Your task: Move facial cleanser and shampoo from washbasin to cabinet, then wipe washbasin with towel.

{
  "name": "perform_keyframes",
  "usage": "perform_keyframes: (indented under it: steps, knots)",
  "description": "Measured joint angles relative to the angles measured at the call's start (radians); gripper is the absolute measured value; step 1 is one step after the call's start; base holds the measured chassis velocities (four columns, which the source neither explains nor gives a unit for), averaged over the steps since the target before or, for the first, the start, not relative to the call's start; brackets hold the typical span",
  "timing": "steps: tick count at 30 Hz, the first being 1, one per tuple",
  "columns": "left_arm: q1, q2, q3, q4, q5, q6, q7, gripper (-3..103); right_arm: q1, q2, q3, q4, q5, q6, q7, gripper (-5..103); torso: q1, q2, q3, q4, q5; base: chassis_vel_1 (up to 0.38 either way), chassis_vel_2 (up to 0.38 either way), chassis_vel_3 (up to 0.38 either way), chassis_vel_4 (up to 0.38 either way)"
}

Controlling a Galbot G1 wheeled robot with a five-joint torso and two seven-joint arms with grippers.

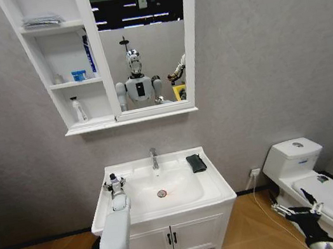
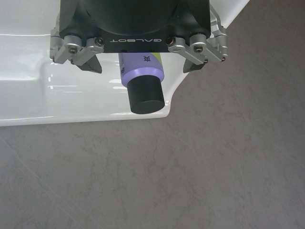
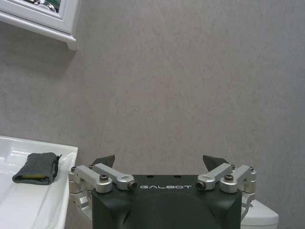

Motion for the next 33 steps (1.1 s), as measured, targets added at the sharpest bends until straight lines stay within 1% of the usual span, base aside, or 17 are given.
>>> perform_keyframes:
  steps: [1, 2, 4, 5, 8, 9, 12, 17, 20, 22, 23, 26, 27, 29, 30, 31, 33]
  knots:
    - [-0.005, -0.003, -0.005, 0.008, -0.004, 0.001, 0.001, 90, 0.001, 0.001, -0.001, 0.002, 0.0, -0.001, 0.0, 100, 0.0, 0.0, 0.0, -0.0001, 0.0, 0.0, 0.0, 0.0, 0.0]
    - [-0.005, -0.003, -0.005, 0.008, -0.004, 0.001, 0.001, 90, 0.001, 0.001, -0.001, 0.002, 0.0, -0.001, 0.0, 100, 0.0, 0.0, 0.0, -0.0001, 0.0, 0.0, 0.0, 0.0, 0.0]
    - [-0.009, -0.009, -0.012, 0.018, -0.006, 0.007, -0.001, 80, 0.003, 0.006, -0.005, 0.005, -0.004, -0.004, 0.0, 100, 0.0, 0.0, 0.0, -0.0002, 0.0, 0.0, 0.0, 0.0, 0.0]
    - [-0.009, -0.009, -0.012, 0.018, -0.006, 0.007, -0.001, 80, 0.003, 0.006, -0.005, 0.005, -0.004, -0.004, 0.0, 100, 0.0, 0.0, 0.0, -0.0002, 0.0, 0.0, 0.0, 0.0, 0.0]
    - [-0.001, -0.012, -0.018, -0.002, -0.016, 0.03, -0.006, 63, -0.008, 0.006, -0.009, 0.001, -0.023, 0.01, -0.003, 100, 0.0, 0.0, 0.0, 0.0, 0.0, 0.0, 0.0, 0.0, 0.0]
    - [-0.001, -0.012, -0.018, -0.002, -0.016, 0.03, -0.006, 63, -0.008, 0.006, -0.009, 0.001, -0.023, 0.01, -0.003, 100, 0.0, 0.0, 0.0, 0.0, 0.0, 0.0, 0.0, 0.0, 0.0]
    - [0.001, -0.011, -0.025, -0.006, -0.017, 0.032, -0.005, 46, -0.021, 0.003, -0.009, -0.011, -0.033, 0.028, -0.009, 100, 0.0, 0.0, 0.0, -0.0002, 0.0, 0.0, 0.0, 0.0, 0.0]
    - [0.011, -0.009, -0.027, -0.022, -0.02, 0.029, -0.003, 43, -0.019, 0.005, -0.01, -0.009, -0.033, 0.028, -0.009, 100, 0.0, 0.0, 0.0, -0.0002, 0.0, 0.0, 0.0, 0.0, 0.0]
    - [0.036, -0.002, -0.007, -0.077, -0.036, 0.029, -0.002, 43, -0.01, 0.008, -0.014, 0.002, -0.037, 0.02, -0.01, 100, 0.0, 0.0, 0.0, -0.0001, -0.0001, 0.0, 0.0, 0.0, 0.0]
    - [0.09, 0.021, 0.034, -0.21, -0.072, 0.049, -0.01, 43, -0.001, 0.011, -0.018, 0.012, -0.042, 0.01, -0.01, 100, 0.0, 0.0, 0.0, -0.0002, -0.0002, 0.0, 0.0, 0.0, 0.0]
    - [0.09, 0.021, 0.034, -0.21, -0.072, 0.049, -0.01, 43, -0.001, 0.011, -0.018, 0.012, -0.042, 0.01, -0.01, 100, 0.0, 0.0, 0.0, -0.0002, -0.0002, 0.0, 0.0, 0.0, 0.0]
    - [0.17, 0.104, 0.108, -0.477, -0.182, 0.117, -0.057, 43, 0.007, 0.014, -0.021, 0.019, -0.046, 0.002, -0.01, 100, 0.0, 0.0, 0.0, -0.0001, -0.0003, 0.0, 0.0, 0.0, 0.0]
    - [0.17, 0.104, 0.108, -0.477, -0.182, 0.117, -0.057, 43, 0.007, 0.014, -0.021, 0.019, -0.046, 0.002, -0.01, 100, 0.0, 0.0, 0.0, -0.0001, -0.0003, 0.0, 0.0, 0.0, 0.0]
    - [0.207, 0.216, 0.157, -0.721, -0.292, 0.215, -0.095, 43, 0.011, 0.014, -0.021, 0.02, -0.047, 0.0, -0.01, 100, 0.0, 0.0, 0.0, -0.0002, 0.0001, 0.0, 0.0, 0.0, 0.0]
    - [0.209, 0.262, 0.172, -0.797, -0.339, 0.272, -0.111, 43, 0.012, 0.014, -0.02, 0.02, -0.047, 0.0, -0.01, 100, 0.0, 0.0, 0.0, 0.0001, 0.0002, 0.0, 0.0, 0.0, 0.0]
    - [0.209, 0.262, 0.172, -0.797, -0.339, 0.272, -0.111, 43, 0.012, 0.014, -0.02, 0.02, -0.047, 0.0, -0.01, 100, 0.0, 0.0, 0.0, 0.0001, 0.0002, 0.0, 0.0, 0.0, 0.0]
    - [0.158, 0.389, 0.216, -1.01, -0.57, 0.479, -0.174, 43, 0.012, 0.013, -0.018, 0.02, -0.051, 0.002, -0.01, 100, 0.0, 0.0, 0.0, 0.0007, -0.0006, 0.0, 0.0, 0.0, 0.0]
